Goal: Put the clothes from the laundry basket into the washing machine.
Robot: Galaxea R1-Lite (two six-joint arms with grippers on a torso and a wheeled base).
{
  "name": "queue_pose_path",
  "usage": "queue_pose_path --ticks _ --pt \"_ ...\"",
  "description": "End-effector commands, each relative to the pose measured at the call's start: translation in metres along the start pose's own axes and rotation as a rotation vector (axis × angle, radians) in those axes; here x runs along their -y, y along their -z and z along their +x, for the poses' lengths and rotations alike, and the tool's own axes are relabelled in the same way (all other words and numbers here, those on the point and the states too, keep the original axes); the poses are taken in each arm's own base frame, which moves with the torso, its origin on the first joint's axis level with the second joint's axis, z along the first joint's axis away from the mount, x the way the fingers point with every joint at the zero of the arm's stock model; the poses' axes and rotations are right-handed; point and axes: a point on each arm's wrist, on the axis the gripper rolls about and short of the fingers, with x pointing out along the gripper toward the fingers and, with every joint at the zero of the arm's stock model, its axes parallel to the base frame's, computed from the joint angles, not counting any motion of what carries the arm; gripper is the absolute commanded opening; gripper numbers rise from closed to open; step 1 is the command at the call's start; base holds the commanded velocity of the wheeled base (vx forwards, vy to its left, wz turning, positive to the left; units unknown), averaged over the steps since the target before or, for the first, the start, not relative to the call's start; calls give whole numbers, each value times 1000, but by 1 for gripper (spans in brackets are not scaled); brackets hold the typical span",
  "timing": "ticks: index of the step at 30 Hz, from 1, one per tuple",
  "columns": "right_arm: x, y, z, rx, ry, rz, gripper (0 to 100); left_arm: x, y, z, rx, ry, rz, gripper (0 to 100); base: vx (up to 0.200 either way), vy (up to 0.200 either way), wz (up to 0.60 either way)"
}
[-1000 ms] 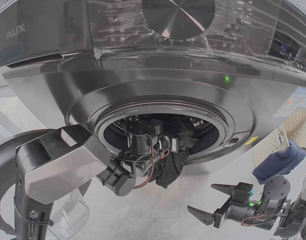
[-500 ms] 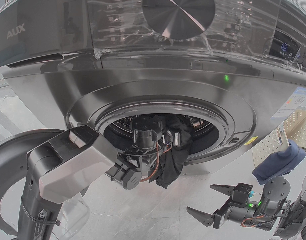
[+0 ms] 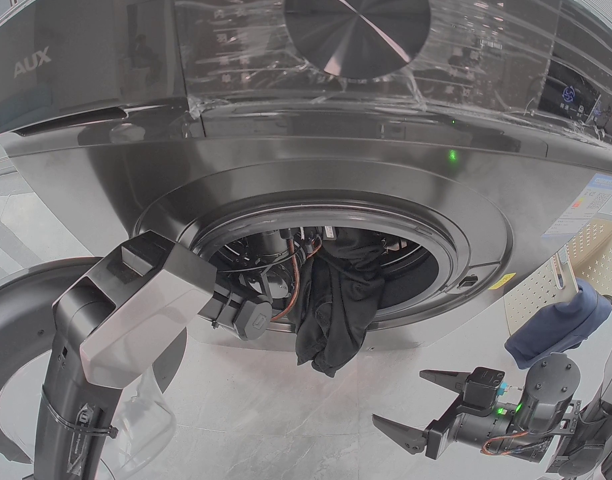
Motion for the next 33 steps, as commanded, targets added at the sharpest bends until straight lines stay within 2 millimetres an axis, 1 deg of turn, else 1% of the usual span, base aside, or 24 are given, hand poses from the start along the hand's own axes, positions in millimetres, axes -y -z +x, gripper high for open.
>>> queue_pose_path --ticks 1,2,5,6,7,8,9,10,11,12,13,14,18,22,23,25,29,33 --pt "0 3 -2 -15 1 -2 100 7 -10 -8 -3 13 -10 100 0 0 0" --pt "1 3 -2 -14 4 -1 100 13 -16 -21 -33 27 -13 100 0 0 0" --pt "1 3 -2 -14 4 -1 100 21 -19 -40 -78 47 -12 100 0 0 0" --pt "1 3 -2 -14 4 -1 100 21 -19 -40 -78 47 -12 100 0 0 0" --pt "1 3 -2 -15 2 -1 100 27 -20 -53 -105 64 -10 100 0 0 0" --pt "0 3 -2 -15 2 -2 100 29 -18 -58 -119 70 -8 100 0 0 0" --pt "0 3 -2 -16 2 -2 100 29 -18 -59 -123 71 -7 100 0 0 0" --pt "0 3 -2 -16 2 -2 100 33 -13 -69 -153 84 -1 100 0 0 0" --pt "0 3 -2 -16 2 -2 100 34 -11 -74 -166 90 3 100 0 0 0" --pt "0 3 -2 -15 2 -2 100 36 -9 -79 -179 96 5 100 0 0 0" --pt "0 3 -2 -15 2 -2 100 36 -9 -79 -179 96 5 100 0 0 0" --pt "0 3 -2 -15 2 0 100 39 -1 -88 -211 114 12 100 0 0 0" --pt "0 2 -3 -13 2 0 100 42 16 -104 -282 144 31 100 0 0 0" --pt "0 3 -3 -13 1 0 100 42 26 -107 -310 161 34 100 0 0 0" --pt "0 2 -3 -13 2 0 100 41 34 -104 -314 159 35 100 0 0 0" --pt "0 3 -3 -15 2 0 100 41 37 -101 -307 155 33 100 0 0 0" --pt "0 3 -2 -16 2 0 100 40 46 -88 -272 136 27 100 0 0 0" --pt "0 3 -2 -15 2 0 100 35 47 -76 -232 117 21 100 0 0 0"
